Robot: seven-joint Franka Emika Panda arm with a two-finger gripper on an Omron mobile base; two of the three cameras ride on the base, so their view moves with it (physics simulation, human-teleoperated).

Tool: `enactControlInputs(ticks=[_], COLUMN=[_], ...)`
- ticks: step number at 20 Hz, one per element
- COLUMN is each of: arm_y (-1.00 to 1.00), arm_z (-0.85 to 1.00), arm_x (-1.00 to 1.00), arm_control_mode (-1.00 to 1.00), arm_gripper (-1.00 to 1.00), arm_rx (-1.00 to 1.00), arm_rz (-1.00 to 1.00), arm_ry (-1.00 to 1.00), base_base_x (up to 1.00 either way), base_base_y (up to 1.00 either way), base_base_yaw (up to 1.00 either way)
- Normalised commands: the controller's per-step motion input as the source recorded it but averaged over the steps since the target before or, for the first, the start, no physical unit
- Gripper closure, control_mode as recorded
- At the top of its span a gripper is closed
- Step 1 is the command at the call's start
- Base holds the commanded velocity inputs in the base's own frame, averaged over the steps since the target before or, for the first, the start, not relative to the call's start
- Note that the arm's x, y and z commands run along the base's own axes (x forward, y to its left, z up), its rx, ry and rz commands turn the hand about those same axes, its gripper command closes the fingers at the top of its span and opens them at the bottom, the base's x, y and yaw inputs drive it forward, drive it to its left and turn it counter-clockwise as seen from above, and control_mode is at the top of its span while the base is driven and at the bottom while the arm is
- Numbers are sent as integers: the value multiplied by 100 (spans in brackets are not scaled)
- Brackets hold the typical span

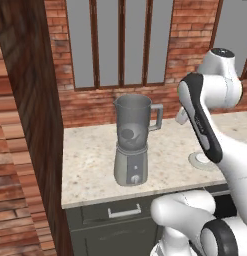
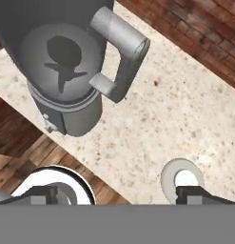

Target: Open the blender lid, put the kiwi in the blender, close the lid, and start the blender.

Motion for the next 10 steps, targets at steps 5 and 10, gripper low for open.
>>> enactControlInputs(ticks=[5, 10], arm_y=[-100, -83], arm_z=[-71, -70], arm_x=[-50, -9], arm_control_mode=[-100, -100], arm_gripper=[-100, -100], arm_rx=[19, 7], arm_rz=[-34, -24], arm_ry=[0, 21], base_base_x=[0, 0], base_base_y=[0, 0], base_base_yaw=[0, 0])
